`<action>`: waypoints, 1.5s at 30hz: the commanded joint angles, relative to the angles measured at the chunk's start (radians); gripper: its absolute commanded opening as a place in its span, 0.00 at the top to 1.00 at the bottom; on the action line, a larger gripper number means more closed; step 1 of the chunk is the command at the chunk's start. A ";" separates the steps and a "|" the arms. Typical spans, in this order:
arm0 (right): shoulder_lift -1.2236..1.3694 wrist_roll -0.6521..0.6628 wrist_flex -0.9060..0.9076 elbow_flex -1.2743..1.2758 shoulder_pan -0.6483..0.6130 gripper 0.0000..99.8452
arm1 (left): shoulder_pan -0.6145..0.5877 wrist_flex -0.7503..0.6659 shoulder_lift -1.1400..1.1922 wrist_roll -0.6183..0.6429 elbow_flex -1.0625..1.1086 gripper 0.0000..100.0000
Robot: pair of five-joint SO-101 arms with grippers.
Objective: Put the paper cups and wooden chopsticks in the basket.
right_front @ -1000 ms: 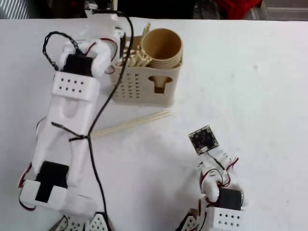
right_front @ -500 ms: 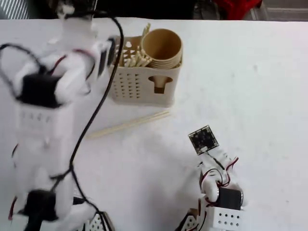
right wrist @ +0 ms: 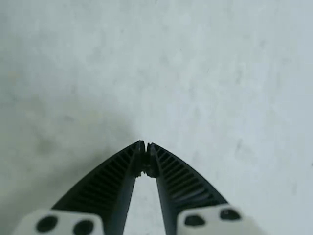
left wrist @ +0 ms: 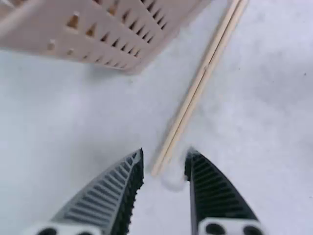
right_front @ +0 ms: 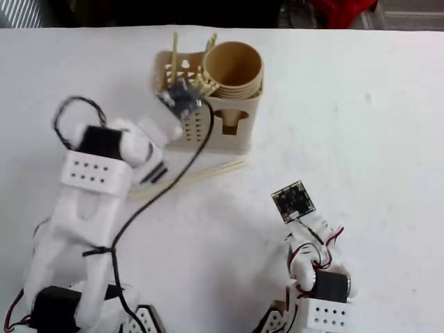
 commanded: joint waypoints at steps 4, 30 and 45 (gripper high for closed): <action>-0.005 -0.003 0.001 0.006 -0.001 0.98 | 0.010 -0.382 -0.002 -0.129 0.316 0.84; -0.005 -0.003 0.002 0.006 -0.001 0.98 | -0.044 -0.517 0.562 -0.212 0.075 0.82; -0.005 -0.003 0.002 0.006 -0.001 0.98 | -0.022 -0.276 0.568 -0.302 0.081 0.82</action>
